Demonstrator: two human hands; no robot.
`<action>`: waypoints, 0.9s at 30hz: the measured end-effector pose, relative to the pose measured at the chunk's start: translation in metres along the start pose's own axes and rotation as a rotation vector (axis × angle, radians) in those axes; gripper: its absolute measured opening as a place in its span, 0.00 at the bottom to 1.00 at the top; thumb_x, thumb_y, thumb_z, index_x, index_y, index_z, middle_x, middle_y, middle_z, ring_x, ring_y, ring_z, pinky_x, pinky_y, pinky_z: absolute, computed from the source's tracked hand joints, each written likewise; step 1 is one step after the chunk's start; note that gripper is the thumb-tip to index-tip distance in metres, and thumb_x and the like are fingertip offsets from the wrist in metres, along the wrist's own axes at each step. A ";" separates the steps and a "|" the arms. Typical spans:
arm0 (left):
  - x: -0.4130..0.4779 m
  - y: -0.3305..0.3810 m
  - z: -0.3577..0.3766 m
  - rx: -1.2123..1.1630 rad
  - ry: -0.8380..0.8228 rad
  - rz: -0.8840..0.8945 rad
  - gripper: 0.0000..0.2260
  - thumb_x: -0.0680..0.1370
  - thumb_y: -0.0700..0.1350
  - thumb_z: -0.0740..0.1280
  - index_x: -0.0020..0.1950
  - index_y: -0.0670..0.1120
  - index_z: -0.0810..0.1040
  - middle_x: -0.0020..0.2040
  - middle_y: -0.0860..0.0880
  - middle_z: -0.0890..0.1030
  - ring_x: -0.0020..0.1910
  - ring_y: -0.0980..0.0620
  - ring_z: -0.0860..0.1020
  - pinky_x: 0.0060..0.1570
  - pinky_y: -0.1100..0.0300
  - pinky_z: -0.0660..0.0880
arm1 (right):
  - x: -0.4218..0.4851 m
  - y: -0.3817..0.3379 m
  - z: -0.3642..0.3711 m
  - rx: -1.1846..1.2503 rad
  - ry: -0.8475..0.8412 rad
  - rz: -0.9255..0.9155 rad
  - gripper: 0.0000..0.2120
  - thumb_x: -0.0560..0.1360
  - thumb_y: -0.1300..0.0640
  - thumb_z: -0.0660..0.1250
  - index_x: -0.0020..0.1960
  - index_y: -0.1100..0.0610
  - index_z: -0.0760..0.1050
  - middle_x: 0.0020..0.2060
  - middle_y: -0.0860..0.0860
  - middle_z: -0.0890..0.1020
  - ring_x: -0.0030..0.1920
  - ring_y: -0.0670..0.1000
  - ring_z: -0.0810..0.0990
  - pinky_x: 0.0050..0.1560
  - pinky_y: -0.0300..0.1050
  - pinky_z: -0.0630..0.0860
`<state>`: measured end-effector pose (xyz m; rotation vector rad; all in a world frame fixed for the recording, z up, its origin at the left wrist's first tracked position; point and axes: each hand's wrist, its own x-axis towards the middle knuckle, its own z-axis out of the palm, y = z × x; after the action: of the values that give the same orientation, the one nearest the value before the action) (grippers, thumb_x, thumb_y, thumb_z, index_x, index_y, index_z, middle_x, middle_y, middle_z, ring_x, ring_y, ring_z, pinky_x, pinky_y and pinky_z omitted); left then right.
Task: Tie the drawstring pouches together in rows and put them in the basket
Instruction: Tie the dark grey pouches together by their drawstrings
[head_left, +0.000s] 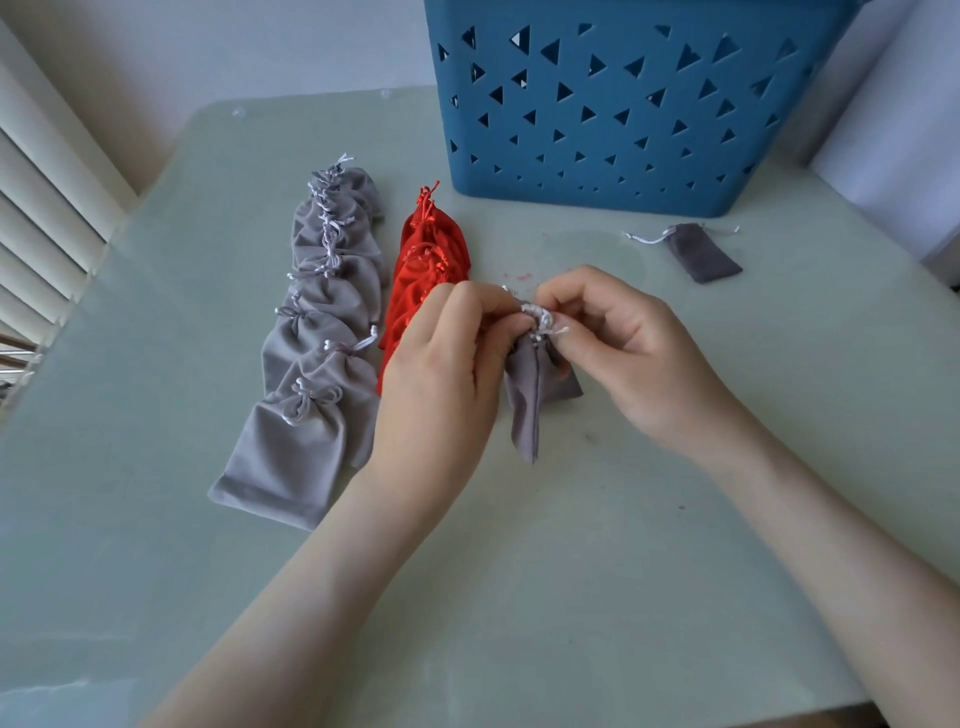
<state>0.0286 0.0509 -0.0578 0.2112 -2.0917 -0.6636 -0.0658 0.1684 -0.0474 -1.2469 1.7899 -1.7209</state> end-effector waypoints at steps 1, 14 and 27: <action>0.000 -0.001 0.000 0.006 -0.004 0.011 0.07 0.78 0.40 0.63 0.45 0.38 0.78 0.41 0.44 0.79 0.42 0.52 0.74 0.42 0.66 0.68 | 0.000 0.000 0.000 0.021 -0.007 0.004 0.06 0.77 0.62 0.61 0.47 0.52 0.74 0.36 0.47 0.76 0.36 0.42 0.75 0.40 0.32 0.72; 0.005 -0.013 -0.003 0.192 -0.085 0.313 0.11 0.79 0.39 0.60 0.40 0.37 0.76 0.34 0.42 0.74 0.35 0.45 0.68 0.38 0.50 0.69 | 0.001 0.003 0.000 0.071 -0.012 0.056 0.04 0.77 0.58 0.64 0.46 0.52 0.76 0.39 0.49 0.78 0.42 0.47 0.75 0.46 0.37 0.73; -0.002 -0.009 0.000 0.097 -0.025 0.174 0.09 0.81 0.42 0.59 0.50 0.38 0.76 0.41 0.42 0.78 0.41 0.47 0.73 0.44 0.58 0.70 | 0.001 -0.003 0.000 0.136 -0.030 0.065 0.08 0.79 0.64 0.60 0.46 0.54 0.75 0.36 0.47 0.78 0.38 0.43 0.75 0.40 0.32 0.73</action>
<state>0.0286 0.0446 -0.0640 0.0746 -2.1390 -0.4637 -0.0650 0.1680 -0.0449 -1.1400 1.6479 -1.7469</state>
